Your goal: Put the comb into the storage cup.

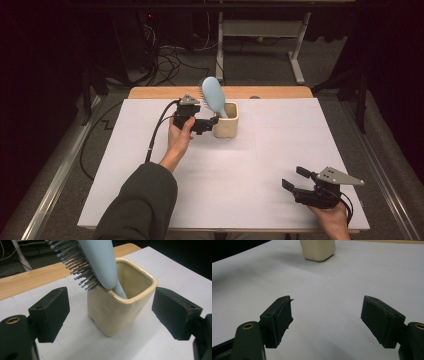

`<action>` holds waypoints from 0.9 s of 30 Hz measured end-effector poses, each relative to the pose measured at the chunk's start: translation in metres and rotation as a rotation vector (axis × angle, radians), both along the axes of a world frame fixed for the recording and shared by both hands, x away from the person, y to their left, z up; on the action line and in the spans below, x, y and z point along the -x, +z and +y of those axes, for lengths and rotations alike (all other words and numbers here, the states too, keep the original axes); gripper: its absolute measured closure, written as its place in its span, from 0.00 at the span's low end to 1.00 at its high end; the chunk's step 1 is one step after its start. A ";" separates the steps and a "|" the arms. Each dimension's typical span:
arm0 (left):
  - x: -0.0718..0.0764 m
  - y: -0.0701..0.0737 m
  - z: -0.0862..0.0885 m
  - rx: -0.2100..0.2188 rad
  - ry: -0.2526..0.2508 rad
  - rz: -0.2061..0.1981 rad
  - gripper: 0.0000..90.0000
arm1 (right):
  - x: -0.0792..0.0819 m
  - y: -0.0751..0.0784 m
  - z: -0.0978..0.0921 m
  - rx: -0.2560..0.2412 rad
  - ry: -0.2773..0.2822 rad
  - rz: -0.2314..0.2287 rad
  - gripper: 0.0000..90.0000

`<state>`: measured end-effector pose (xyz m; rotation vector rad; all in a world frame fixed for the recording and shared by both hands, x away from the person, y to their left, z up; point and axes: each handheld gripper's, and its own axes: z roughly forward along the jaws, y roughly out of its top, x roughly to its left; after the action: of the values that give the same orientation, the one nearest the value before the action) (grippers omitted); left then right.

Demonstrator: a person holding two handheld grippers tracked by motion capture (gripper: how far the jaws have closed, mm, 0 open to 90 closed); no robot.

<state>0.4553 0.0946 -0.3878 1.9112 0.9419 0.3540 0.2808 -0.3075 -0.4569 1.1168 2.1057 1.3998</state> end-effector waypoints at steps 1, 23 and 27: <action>0.001 0.001 0.001 -0.002 -0.001 -0.003 0.17 | 0.000 0.000 0.000 -0.001 -0.002 0.004 0.28; 0.016 0.007 0.019 0.009 -0.017 -0.024 0.17 | 0.000 0.000 0.000 -0.005 -0.005 0.000 0.27; 0.020 0.006 0.022 0.008 -0.024 -0.022 0.17 | 0.000 0.000 0.000 -0.005 -0.007 0.000 0.26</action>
<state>0.4354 0.1167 -0.3817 1.9062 0.9040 0.3562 0.2806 -0.3075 -0.4565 1.1252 2.0971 1.4030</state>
